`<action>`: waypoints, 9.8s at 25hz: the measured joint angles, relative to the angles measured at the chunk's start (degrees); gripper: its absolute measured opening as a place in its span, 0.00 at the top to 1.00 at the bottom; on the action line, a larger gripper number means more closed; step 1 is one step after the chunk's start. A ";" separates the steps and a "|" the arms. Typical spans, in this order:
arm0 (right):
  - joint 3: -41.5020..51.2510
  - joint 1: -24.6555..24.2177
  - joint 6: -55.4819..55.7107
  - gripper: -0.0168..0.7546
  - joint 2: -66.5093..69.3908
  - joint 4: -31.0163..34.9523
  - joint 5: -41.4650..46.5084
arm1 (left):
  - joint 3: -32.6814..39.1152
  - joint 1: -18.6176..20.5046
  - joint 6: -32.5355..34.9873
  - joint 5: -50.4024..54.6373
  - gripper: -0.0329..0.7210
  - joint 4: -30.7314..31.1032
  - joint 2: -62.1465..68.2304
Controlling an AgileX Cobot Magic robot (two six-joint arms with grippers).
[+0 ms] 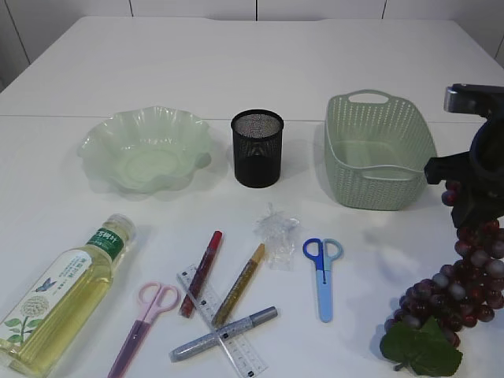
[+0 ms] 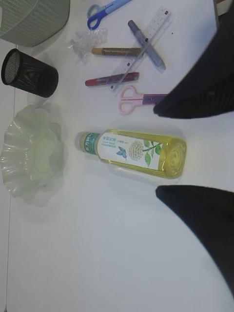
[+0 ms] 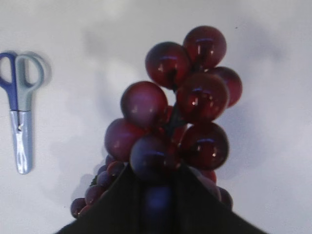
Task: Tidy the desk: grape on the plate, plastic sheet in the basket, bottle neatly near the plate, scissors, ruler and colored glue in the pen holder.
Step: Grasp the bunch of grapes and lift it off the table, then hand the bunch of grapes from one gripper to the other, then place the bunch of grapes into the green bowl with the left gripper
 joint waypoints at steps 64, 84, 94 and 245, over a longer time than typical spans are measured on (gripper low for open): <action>-6.92 13.80 -49.91 0.85 -14.99 61.57 4.08 | 0.00 0.00 75.61 -13.80 0.20 -68.16 47.88; -6.92 13.80 -50.00 0.85 -13.90 64.76 4.05 | -5.65 -9.74 105.84 -8.75 0.17 -86.69 67.81; -6.92 13.80 -50.04 0.85 -13.81 65.71 4.34 | -6.97 -19.58 113.33 -17.73 0.17 -90.57 75.25; -6.92 13.80 -32.53 0.24 -13.68 25.39 -5.57 | -29.74 -25.83 97.44 -77.97 0.77 -95.01 87.73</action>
